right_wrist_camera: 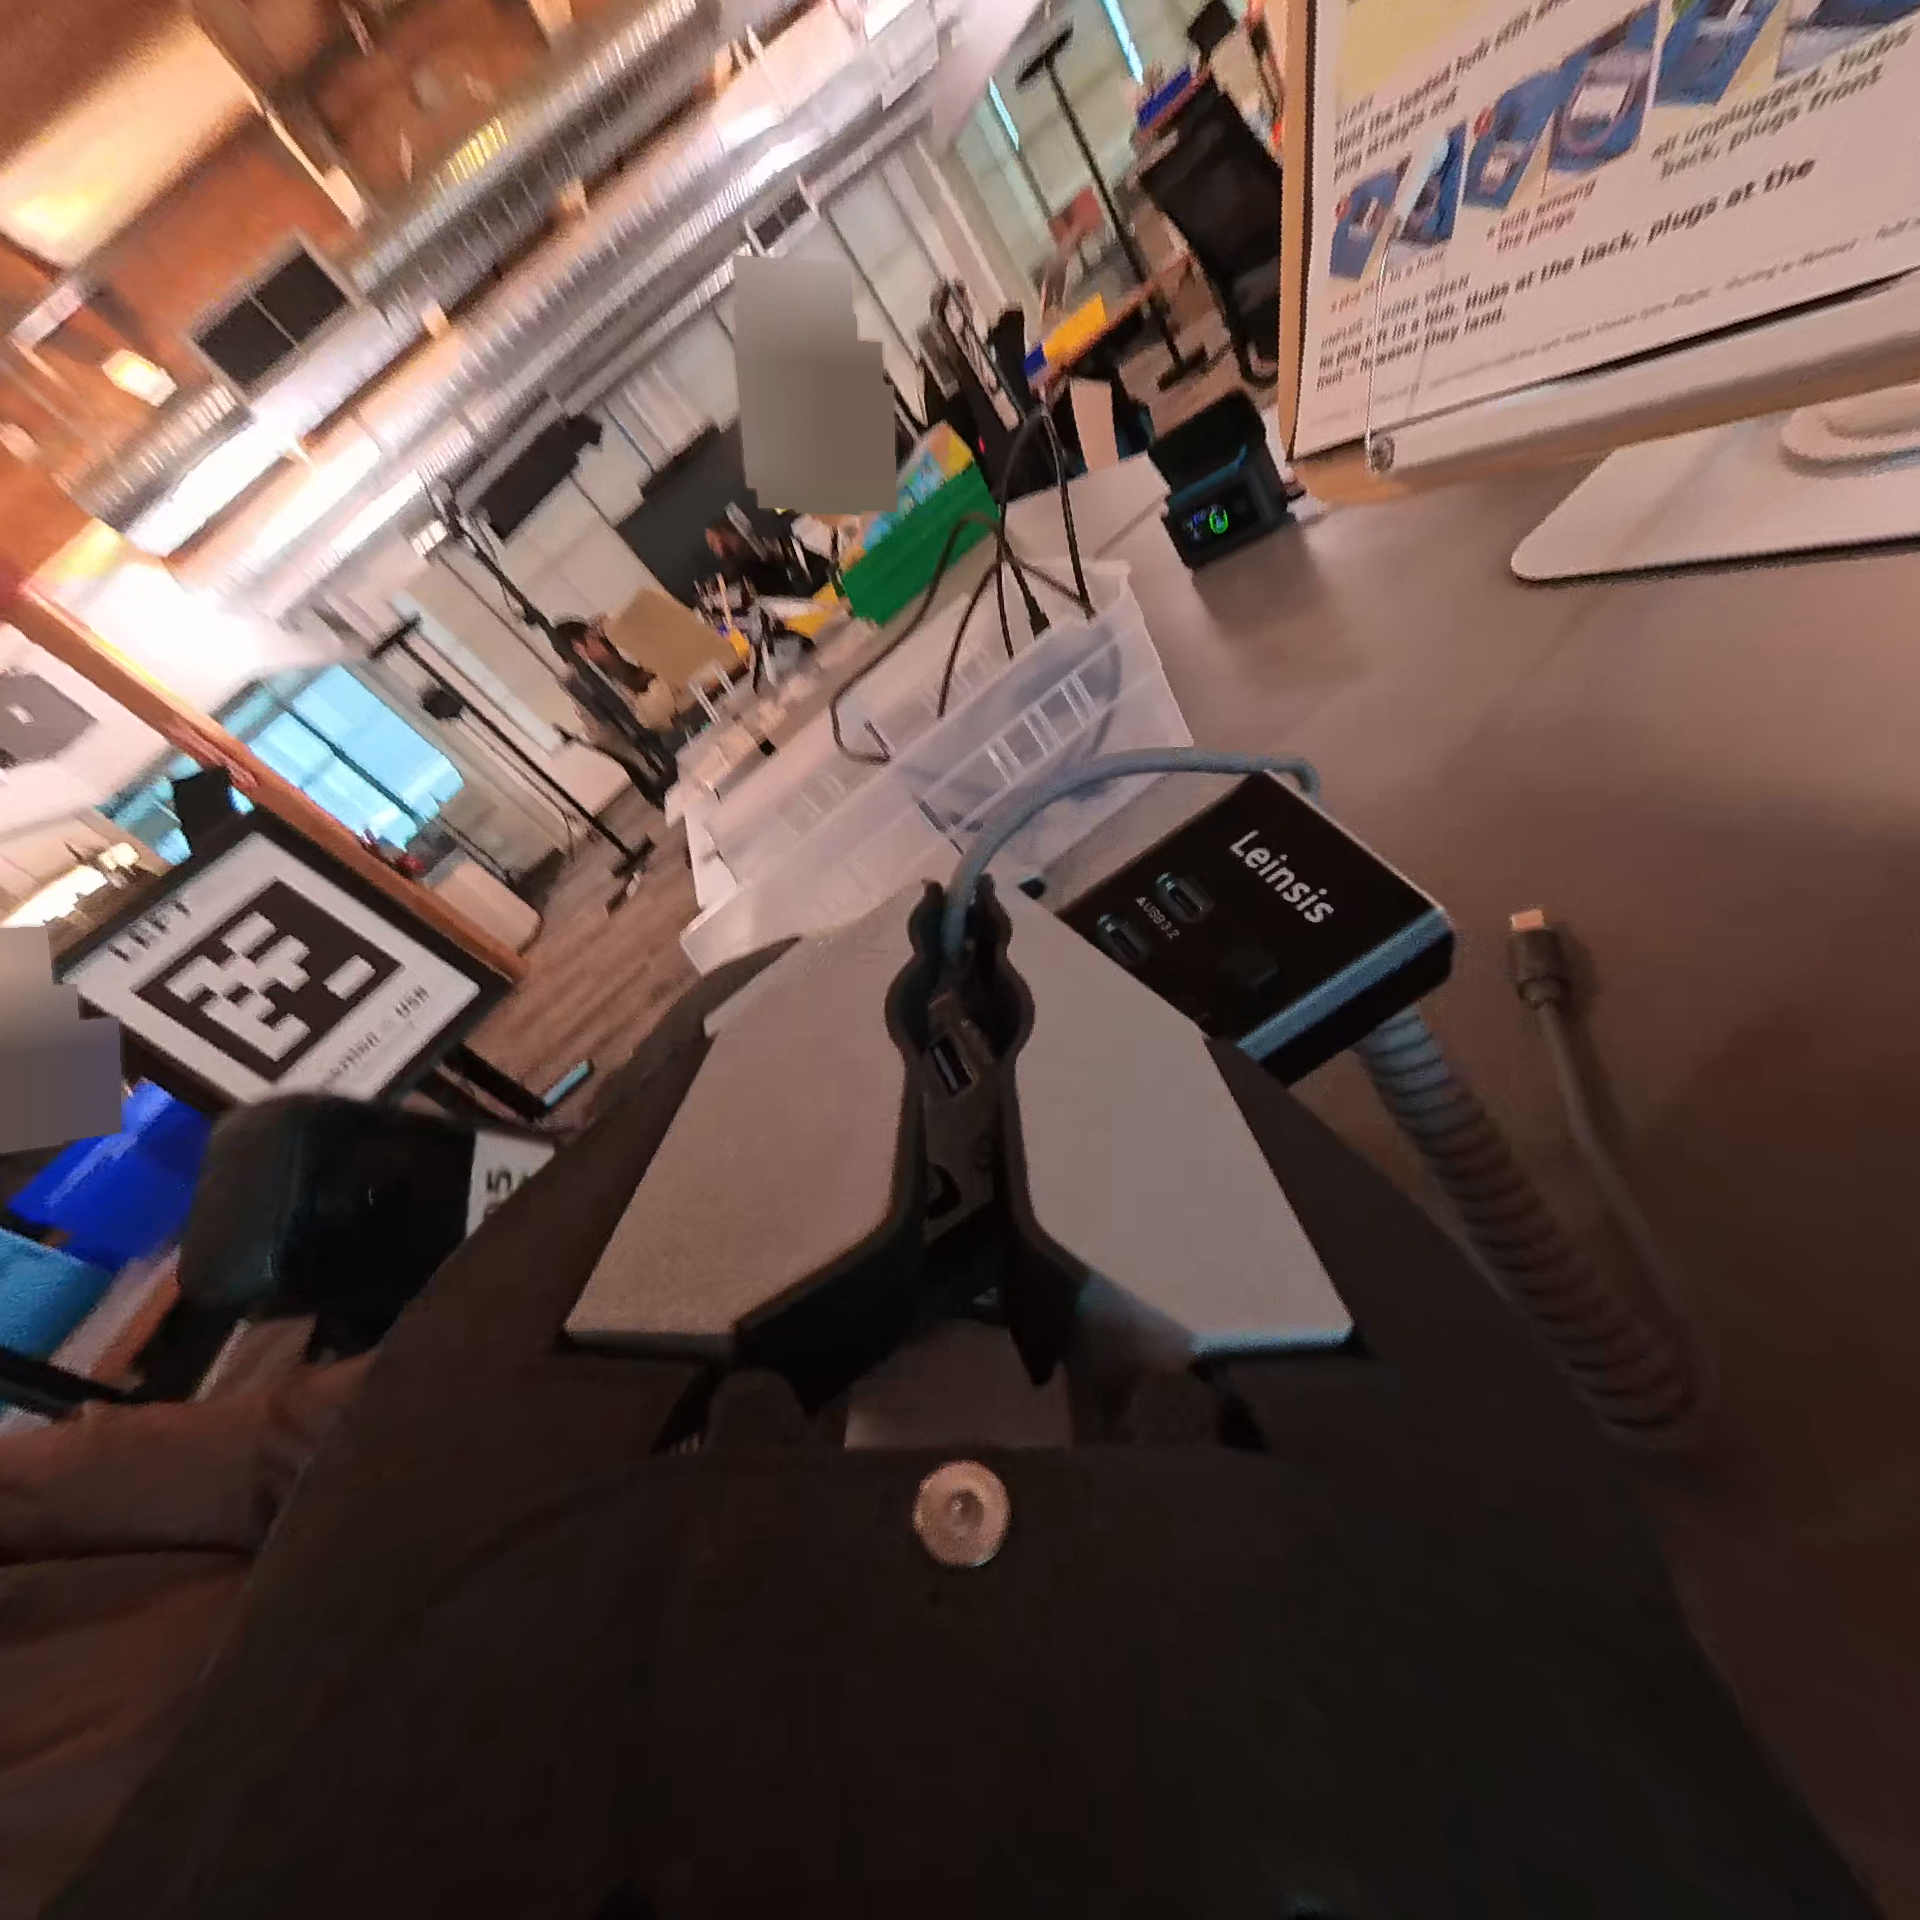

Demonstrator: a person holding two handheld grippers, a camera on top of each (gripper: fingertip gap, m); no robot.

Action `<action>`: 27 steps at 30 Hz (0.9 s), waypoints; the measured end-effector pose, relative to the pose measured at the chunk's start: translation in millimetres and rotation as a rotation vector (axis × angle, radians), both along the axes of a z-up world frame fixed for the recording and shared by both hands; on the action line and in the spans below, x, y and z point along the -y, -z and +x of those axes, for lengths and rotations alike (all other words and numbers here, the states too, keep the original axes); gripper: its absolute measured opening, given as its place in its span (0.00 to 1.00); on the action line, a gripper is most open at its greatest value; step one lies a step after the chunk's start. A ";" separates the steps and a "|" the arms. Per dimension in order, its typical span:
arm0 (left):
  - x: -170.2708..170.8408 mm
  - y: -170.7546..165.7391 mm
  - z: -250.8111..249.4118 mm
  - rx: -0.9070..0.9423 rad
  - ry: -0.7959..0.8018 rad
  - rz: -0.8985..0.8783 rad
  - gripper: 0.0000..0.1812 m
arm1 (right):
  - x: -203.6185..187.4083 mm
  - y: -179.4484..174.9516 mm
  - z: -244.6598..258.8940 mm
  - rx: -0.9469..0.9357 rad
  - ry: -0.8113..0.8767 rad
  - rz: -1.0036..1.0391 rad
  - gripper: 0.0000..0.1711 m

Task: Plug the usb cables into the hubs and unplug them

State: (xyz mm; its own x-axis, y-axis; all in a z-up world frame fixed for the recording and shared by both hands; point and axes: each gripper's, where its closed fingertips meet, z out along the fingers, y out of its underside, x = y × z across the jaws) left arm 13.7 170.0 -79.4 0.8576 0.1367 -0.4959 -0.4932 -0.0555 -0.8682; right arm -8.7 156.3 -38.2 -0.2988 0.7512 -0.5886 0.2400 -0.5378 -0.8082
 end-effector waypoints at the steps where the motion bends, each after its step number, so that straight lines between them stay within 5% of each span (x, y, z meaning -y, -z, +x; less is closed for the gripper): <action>1: 1.9 -5.0 2.0 -0.013 -0.010 0.041 0.50 | -0.3 -3.5 0.8 -0.020 0.008 -0.026 0.02; 6: 11.8 -26.0 13.8 -0.047 -0.020 0.174 0.47 | -1.3 -15.1 4.7 -0.096 0.072 -0.077 0.02; 8: 19.0 -34.8 18.4 -0.102 -0.008 0.215 0.37 | -0.7 -18.9 6.3 -0.124 0.099 -0.055 0.02; 15: 30.1 -49.6 24.7 -0.100 0.096 0.276 0.37 | 12.8 -27.5 9.7 -0.117 0.032 0.017 0.02; 27: 40.8 -60.3 23.0 -0.216 0.005 0.328 0.42 | 39.4 -45.2 17.3 -0.176 0.013 0.137 0.01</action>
State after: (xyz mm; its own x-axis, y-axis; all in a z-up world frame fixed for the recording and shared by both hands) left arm 36.7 129.2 -19.1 0.7393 0.3143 -0.5956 -0.6660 0.2104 -0.7156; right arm 8.6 116.9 7.0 -0.3778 0.8248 -0.4207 0.0827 -0.4225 -0.9026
